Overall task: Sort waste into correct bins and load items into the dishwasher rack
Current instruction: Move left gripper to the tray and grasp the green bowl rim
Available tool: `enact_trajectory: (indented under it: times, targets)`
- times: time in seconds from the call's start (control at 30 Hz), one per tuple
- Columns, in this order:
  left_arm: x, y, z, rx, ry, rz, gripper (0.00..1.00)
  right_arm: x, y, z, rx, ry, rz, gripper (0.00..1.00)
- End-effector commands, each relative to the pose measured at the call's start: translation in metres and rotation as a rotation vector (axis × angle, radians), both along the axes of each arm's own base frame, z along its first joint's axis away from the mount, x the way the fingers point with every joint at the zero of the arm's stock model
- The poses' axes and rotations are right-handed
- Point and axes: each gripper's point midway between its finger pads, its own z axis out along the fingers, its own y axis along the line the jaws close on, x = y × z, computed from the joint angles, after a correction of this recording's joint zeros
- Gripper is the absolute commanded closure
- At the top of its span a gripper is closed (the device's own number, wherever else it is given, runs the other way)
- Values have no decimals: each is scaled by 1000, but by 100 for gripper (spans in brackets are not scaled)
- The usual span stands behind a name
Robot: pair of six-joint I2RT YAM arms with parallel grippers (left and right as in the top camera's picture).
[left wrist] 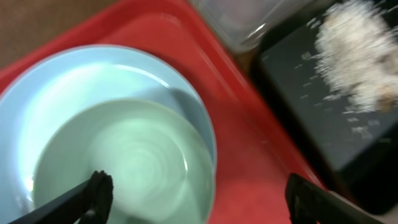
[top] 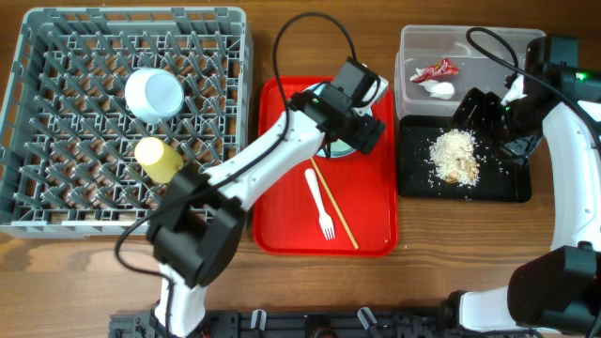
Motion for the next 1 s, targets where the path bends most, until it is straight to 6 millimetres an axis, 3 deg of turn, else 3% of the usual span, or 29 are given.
enact_trajectory:
  times: [0.0,0.13,0.33,0.63,0.7,0.83,0.97]
  targets:
    - [7,7,-32,72,19,29,17,-1,-2,-4,-9,19,-8,1]
    - [9,19,-52,144,28,56,25,-1,-3,-4,-9,17,-8,0]
    - [22,39,-52,243,-45,121,61,-1,-3,-4,-9,17,-8,0]
    - [18,41,-54,256,-30,118,85,-1,-2,-4,-9,18,-7,0]
    - [17,43,-54,263,-24,117,94,-1,-2,-4,-9,18,-7,0]
    - [13,46,-55,276,-10,115,96,-1,-2,-4,-9,19,-7,0]
    - [13,45,-41,259,-26,118,96,-1,-2,-4,-9,20,-7,0]
